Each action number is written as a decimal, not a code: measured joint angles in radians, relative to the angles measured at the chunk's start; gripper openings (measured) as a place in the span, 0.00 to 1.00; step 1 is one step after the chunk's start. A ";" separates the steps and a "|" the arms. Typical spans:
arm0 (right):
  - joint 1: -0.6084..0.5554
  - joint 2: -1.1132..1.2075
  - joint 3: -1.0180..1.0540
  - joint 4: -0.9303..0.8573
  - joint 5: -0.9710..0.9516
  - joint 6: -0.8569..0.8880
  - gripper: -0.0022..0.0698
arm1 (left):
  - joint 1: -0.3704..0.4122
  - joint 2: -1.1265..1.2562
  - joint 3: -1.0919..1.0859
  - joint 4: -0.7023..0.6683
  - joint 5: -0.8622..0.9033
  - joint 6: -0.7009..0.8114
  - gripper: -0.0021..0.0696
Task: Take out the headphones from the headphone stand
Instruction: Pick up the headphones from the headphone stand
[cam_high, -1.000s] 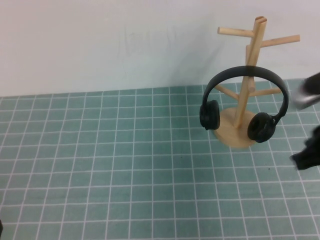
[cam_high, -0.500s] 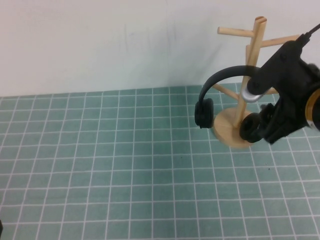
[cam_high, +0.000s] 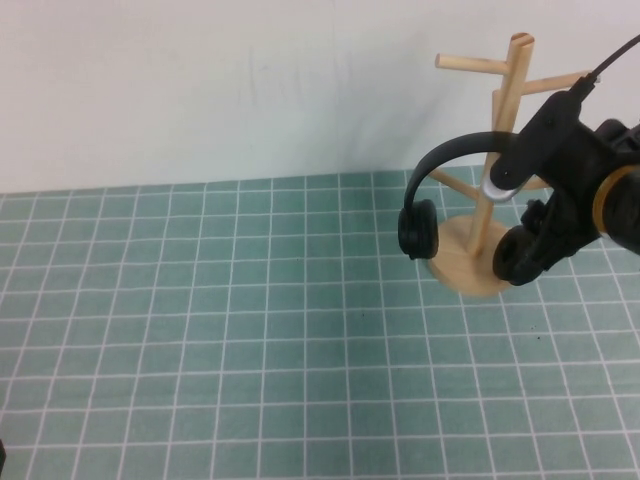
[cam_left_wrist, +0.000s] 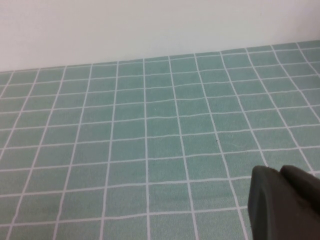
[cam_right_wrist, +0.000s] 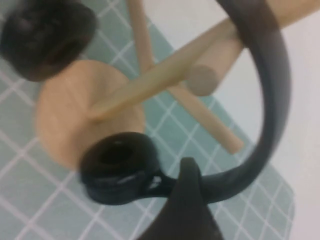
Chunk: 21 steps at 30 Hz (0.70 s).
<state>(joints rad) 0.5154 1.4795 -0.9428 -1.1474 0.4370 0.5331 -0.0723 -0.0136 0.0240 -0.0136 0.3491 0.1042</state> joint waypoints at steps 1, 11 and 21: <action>-0.009 0.008 0.000 -0.040 -0.005 0.035 0.74 | 0.000 0.000 0.000 0.000 0.000 0.000 0.03; -0.056 0.069 -0.034 -0.252 -0.042 0.270 0.74 | 0.000 0.000 0.000 0.000 0.000 0.000 0.03; -0.056 0.168 -0.058 -0.309 -0.063 0.279 0.74 | 0.000 0.000 0.000 0.000 0.000 0.000 0.03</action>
<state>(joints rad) 0.4594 1.6479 -1.0013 -1.4567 0.3736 0.8120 -0.0723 -0.0136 0.0240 -0.0136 0.3491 0.1042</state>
